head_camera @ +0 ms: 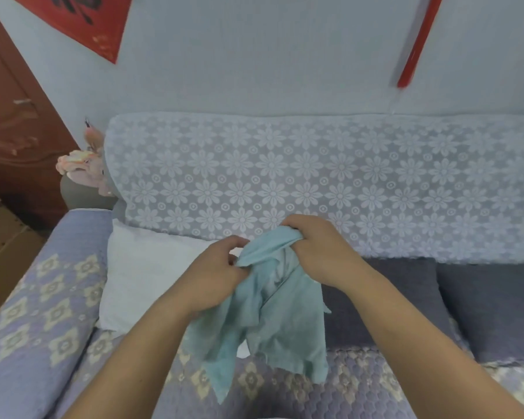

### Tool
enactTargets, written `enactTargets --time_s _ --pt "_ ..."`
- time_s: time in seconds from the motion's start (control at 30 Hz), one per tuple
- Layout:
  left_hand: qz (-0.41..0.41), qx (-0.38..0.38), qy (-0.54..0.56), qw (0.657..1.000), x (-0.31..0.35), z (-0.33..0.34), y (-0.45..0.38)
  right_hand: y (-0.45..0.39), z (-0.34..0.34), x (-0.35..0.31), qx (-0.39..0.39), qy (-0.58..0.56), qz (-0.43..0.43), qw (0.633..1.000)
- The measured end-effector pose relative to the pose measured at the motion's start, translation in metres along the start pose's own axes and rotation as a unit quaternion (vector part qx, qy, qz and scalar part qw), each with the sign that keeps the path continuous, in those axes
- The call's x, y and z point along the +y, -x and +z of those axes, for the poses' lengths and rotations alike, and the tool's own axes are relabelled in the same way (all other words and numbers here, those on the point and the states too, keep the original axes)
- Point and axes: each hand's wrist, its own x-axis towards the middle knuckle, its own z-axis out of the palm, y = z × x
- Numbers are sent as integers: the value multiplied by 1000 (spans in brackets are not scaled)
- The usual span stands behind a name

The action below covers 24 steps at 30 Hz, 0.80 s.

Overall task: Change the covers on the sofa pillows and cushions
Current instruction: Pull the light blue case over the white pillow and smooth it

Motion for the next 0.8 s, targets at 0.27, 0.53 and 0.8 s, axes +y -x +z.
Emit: enactTargets --time_s 0.27,0.53,0.8 --pt "-48 -201 123 971 10 -32 4 -8 -14 12 -81 -8 50 995" --pt "14 62 -320 945 11 -27 -12 0 3 18 -158 72 2 985" --pt "33 -100 27 994 26 -11 5 -22 10 43 -2 198 8 980"
